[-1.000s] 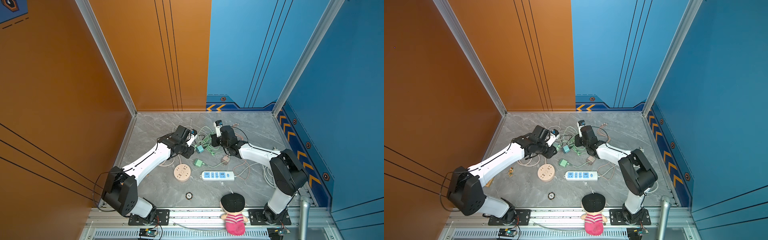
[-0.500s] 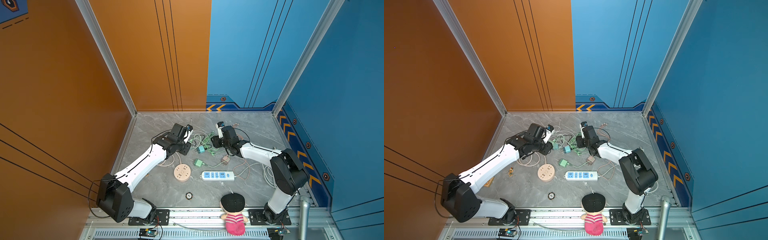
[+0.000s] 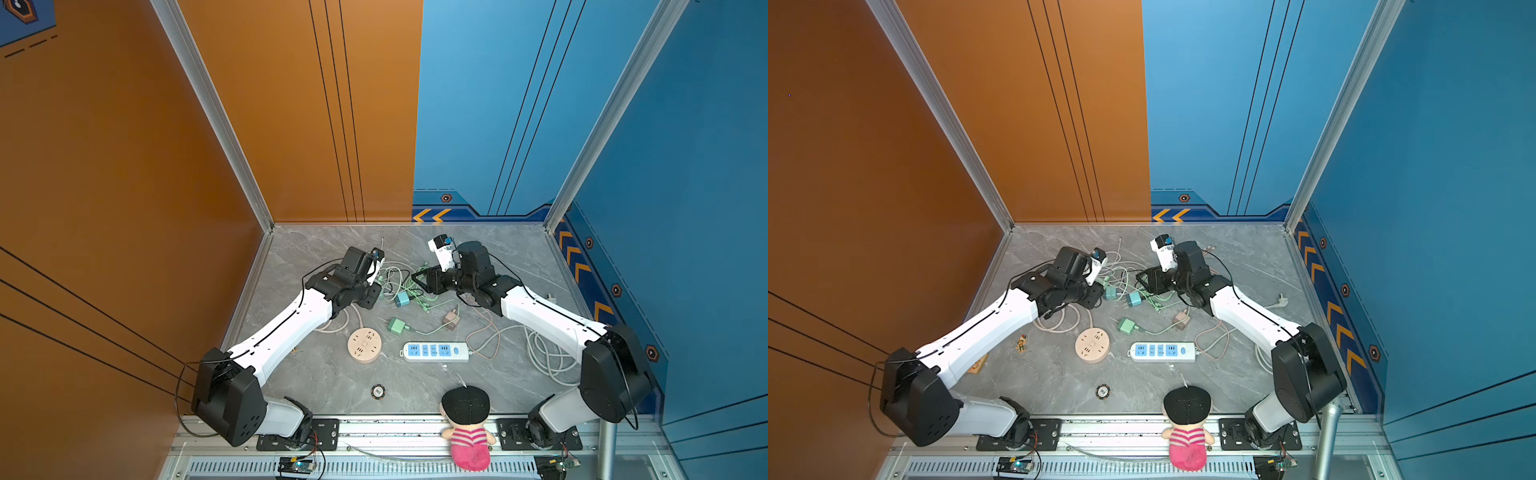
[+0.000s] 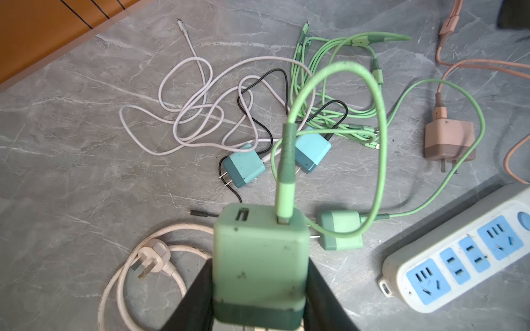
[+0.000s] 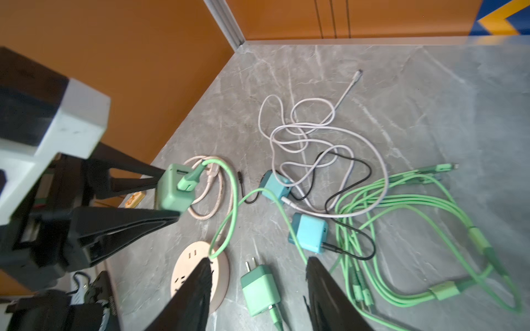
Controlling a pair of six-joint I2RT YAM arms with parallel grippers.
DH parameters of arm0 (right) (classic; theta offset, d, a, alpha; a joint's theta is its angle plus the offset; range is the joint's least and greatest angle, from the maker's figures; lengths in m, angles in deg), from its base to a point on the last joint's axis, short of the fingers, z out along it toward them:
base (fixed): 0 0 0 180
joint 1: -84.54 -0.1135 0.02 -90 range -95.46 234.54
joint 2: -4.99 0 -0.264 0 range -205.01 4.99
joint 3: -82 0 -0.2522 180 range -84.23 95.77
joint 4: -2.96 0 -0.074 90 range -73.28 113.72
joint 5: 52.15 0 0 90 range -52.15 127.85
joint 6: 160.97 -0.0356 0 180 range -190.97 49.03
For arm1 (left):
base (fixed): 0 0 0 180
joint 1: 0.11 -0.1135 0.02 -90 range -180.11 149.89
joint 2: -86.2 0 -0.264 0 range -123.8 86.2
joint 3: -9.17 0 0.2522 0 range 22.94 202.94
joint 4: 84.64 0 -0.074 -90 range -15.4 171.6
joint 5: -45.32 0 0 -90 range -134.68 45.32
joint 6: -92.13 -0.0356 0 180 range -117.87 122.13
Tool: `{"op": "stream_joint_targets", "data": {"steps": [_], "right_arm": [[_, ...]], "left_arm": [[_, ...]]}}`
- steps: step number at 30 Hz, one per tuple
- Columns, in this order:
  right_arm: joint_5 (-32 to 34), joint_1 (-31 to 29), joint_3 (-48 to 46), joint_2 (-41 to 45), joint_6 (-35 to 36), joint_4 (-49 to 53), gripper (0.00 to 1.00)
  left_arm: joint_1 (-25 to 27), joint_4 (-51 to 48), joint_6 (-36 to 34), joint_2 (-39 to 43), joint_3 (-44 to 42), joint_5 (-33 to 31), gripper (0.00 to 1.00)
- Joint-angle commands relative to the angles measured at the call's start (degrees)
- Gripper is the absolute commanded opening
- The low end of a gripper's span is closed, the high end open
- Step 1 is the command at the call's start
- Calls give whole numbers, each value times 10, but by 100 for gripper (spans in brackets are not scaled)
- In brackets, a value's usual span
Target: Insert the plug
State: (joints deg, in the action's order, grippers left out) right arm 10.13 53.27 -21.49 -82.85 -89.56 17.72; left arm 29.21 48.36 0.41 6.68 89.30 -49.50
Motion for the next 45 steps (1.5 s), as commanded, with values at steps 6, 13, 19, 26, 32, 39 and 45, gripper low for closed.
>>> {"op": "stream_joint_targets", "data": {"steps": [6, 13, 19, 26, 32, 39, 45], "right_arm": [[-102, -23, 12, -17, -64, -18, 55], [-117, -39, 19, -36, -94, -54, 54], [-98, -40, 22, -31, -84, -23, 53], [-26, -28, 11, 8, -36, 66, 56], [-44, -36, 21, 20, -43, 64, 56], [-76, -51, 39, 5, -58, 51, 53], [-79, -54, 31, -26, -80, 2, 52]], "left_arm": [[15, 32, -16, 31, -16, 24, 32], [29, 32, -17, 28, -16, 15, 32], [28, 33, -16, 32, -16, 5, 32], [23, 33, -16, 34, -20, 1, 32], [35, 41, -5, 18, -12, 3, 32], [42, 43, -4, 13, -7, -7, 32], [44, 49, -5, 31, -19, 22, 32]]}}
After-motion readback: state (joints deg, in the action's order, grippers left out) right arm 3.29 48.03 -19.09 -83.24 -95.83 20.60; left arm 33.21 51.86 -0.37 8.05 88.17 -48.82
